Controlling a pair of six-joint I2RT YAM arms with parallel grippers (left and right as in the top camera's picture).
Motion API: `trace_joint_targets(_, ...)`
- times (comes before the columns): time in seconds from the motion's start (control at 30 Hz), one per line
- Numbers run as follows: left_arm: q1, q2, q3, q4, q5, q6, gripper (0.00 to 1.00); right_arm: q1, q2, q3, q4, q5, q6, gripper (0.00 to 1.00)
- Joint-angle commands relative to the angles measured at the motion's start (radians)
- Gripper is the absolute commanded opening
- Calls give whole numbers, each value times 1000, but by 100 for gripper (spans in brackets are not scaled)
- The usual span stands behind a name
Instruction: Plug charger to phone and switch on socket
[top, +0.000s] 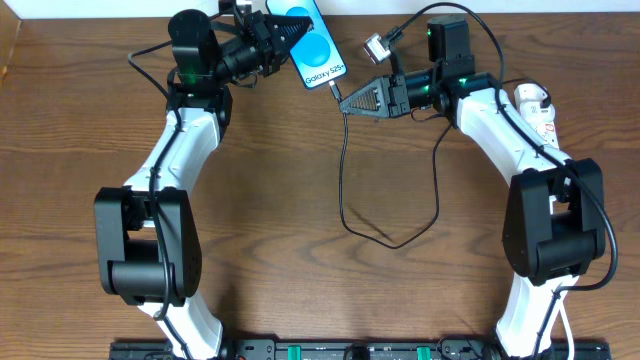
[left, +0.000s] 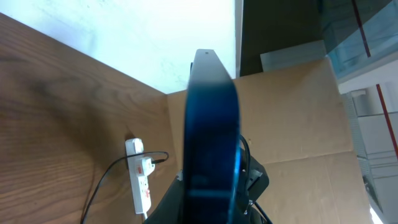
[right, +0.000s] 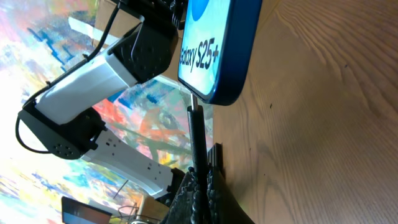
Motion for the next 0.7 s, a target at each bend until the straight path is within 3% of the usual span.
trace_joint_targets(0.0, -3, -24, 21, 12, -3, 17, 7, -1, -34, 13, 3, -3, 17, 1)
trace_joint_targets(0.67, -27, -24, 21, 12, -23, 18, 7, -4, -34, 13, 40, 8, 60, 1)
